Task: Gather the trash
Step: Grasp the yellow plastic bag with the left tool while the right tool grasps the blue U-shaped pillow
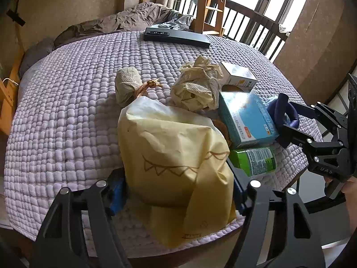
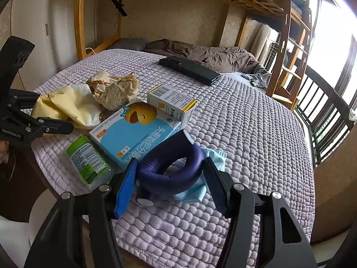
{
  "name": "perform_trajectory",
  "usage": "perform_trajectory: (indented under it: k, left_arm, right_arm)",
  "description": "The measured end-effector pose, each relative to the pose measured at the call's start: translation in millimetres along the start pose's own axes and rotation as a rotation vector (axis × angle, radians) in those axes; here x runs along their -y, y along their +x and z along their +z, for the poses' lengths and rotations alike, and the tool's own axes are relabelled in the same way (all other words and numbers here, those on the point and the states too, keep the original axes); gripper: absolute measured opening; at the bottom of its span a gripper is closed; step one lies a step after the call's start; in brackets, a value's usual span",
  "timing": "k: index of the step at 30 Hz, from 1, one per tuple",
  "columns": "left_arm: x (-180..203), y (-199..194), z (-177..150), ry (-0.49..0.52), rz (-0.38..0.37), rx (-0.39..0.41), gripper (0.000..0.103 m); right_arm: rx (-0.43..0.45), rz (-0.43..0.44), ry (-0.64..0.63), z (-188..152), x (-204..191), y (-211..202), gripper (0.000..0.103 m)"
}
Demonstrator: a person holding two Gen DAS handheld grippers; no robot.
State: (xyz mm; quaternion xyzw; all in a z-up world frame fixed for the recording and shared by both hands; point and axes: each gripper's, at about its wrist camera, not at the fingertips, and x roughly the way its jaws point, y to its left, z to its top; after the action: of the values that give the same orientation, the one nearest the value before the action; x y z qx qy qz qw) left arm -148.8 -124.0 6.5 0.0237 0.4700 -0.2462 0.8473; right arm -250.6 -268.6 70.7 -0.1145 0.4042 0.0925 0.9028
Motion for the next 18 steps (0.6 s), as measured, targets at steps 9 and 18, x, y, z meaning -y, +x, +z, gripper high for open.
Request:
perform_trajectory:
  k: [9, 18]
  left_arm:
    - [-2, -16, 0, -0.005, -0.006, 0.021, 0.066]
    - [-1, -34, 0, -0.015, -0.010, 0.043, 0.065]
  right_arm:
    - [0.028, -0.001, 0.068, 6, 5, -18, 0.059]
    - [0.030, 0.022, 0.137, 9, 6, -32, 0.059]
